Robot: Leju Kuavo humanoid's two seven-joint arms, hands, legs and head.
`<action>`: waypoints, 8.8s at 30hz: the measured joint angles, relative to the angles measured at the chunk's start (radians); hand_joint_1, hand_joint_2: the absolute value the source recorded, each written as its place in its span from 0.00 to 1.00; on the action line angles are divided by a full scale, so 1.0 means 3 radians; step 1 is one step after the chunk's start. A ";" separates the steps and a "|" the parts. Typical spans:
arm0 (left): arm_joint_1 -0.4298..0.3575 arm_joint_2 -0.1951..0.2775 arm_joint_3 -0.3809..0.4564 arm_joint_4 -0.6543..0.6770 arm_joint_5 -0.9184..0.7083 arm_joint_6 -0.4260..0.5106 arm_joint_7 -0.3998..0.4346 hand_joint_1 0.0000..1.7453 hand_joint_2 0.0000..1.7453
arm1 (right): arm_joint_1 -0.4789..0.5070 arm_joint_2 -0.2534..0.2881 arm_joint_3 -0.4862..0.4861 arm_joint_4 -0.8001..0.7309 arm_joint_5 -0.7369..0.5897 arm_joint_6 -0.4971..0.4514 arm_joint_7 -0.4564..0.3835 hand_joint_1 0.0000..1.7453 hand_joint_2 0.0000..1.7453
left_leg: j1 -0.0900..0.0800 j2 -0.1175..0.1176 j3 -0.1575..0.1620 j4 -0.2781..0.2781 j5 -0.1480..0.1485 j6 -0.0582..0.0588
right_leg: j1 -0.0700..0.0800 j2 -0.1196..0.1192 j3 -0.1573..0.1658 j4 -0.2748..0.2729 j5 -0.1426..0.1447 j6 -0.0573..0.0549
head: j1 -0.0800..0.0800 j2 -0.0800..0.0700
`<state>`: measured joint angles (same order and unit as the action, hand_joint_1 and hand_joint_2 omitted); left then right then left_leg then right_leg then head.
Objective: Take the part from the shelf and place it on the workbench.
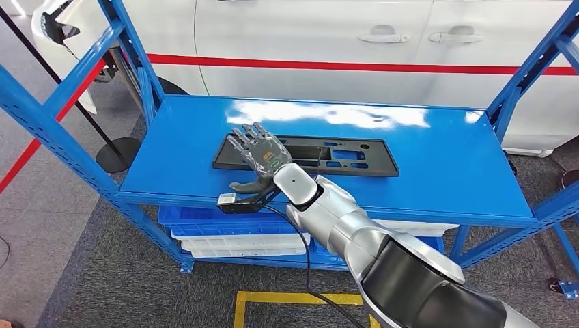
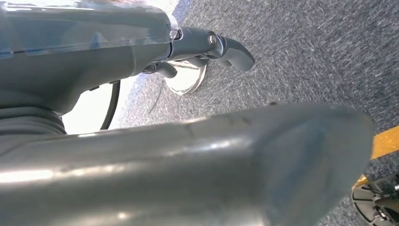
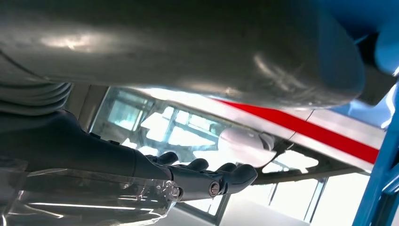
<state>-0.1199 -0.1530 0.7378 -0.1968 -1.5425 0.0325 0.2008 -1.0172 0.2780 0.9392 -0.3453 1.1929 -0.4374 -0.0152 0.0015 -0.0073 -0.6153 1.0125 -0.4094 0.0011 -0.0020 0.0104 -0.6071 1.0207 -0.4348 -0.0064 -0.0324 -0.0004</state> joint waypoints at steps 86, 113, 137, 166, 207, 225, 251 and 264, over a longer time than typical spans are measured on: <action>-0.0023 -0.0017 -0.0025 0.0000 -0.0081 -0.0016 -0.0078 0.00 0.00 | 0.0322 -0.0280 -0.0435 0.0219 0.0804 -0.0086 0.0368 1.00 1.00 | 0.0034 0.0014 0.0340 -0.0082 -0.0257 -0.0067 | -0.0035 -0.0006 -0.0163 -0.0003 0.0188 -0.0011 | 0.0000 0.0000; -0.0009 -0.0017 -0.0025 0.0000 -0.0050 0.0280 -0.0255 0.00 1.00 | 0.0380 -0.0273 -0.0687 0.0126 0.0892 -0.0463 0.0209 1.00 1.00 | 0.0034 0.0014 0.0339 -0.0083 -0.0258 -0.0066 | -0.0035 -0.0007 -0.0163 -0.0004 0.0187 -0.0010 | 0.0000 0.0000; -0.0032 -0.0008 -0.0306 0.0000 0.0013 0.1008 -0.0571 0.00 1.00 | 0.0464 -0.0288 -0.0852 -0.0016 0.1072 -0.0534 0.0129 1.00 1.00 | 0.0034 0.0014 0.0339 -0.0082 -0.0258 -0.0066 | -0.0035 -0.0007 -0.0164 -0.0004 0.0186 -0.0008 | 0.0000 0.0000; -0.0045 -0.0001 -0.0350 0.0000 0.0091 0.0892 -0.0702 0.00 1.00 | 0.0477 -0.0288 -0.0928 -0.0062 0.1074 -0.0592 0.0041 1.00 1.00 | 0.0027 0.0014 0.0317 -0.0037 -0.0274 -0.0025 | -0.0048 -0.0007 -0.0163 -0.0010 0.0200 0.0021 | 0.0000 0.0000; 0.0065 0.0018 -0.0287 -0.0001 0.0265 0.0890 -0.0848 0.00 1.00 | -0.0062 -0.1531 -0.0625 -0.2457 -0.0077 0.0306 -0.0510 1.00 1.00 | 0.0013 0.0048 0.0010 -0.0012 0.0005 0.0105 | -0.0053 -0.0035 -0.0480 0.0900 -0.0224 0.0161 | -0.0001 0.0000; 0.0059 0.0010 -0.0286 -0.0002 0.0252 0.0807 -0.0859 0.00 1.00 | 0.0818 -0.1903 -0.0689 -0.3272 0.0271 0.0290 -0.0266 1.00 1.00 | 0.0039 0.0029 0.0157 0.0409 -0.0332 -0.0073 | -0.0044 -0.0066 -0.0261 0.0022 0.0239 0.0005 | -0.0003 0.0000; 0.0056 0.0007 -0.0284 -0.0003 0.0226 0.0710 -0.0871 0.00 1.00 | 0.1325 -0.1851 -0.0895 -0.3447 0.0391 0.0291 -0.0302 1.00 1.00 | 0.0028 0.0032 -0.0473 0.0881 -0.0417 -0.0095 | -0.0040 -0.0064 0.0062 -0.0035 -0.0007 -0.0053 | -0.0005 0.0000; 0.0090 0.0009 -0.0284 -0.0003 0.0213 0.0696 -0.0882 0.00 1.00 | 0.1683 -0.1790 -0.1024 -0.3382 0.0203 0.0128 -0.0426 1.00 1.00 | -0.0015 0.0031 0.0228 -0.0024 -0.0180 0.0025 | -0.0042 -0.0076 -0.0079 -0.0034 0.0160 0.0051 | -0.0004 0.0000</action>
<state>-0.0928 -0.1503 0.6527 -0.1976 -1.4785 0.2414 -0.0637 -0.5122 -0.2589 0.6319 -1.3600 1.2538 -0.3990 -0.1431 -0.0030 0.0019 -0.5469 1.0054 -0.4634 0.0085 -0.0147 -0.0123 -0.6308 1.0103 -0.3868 0.0089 -0.0337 -0.0004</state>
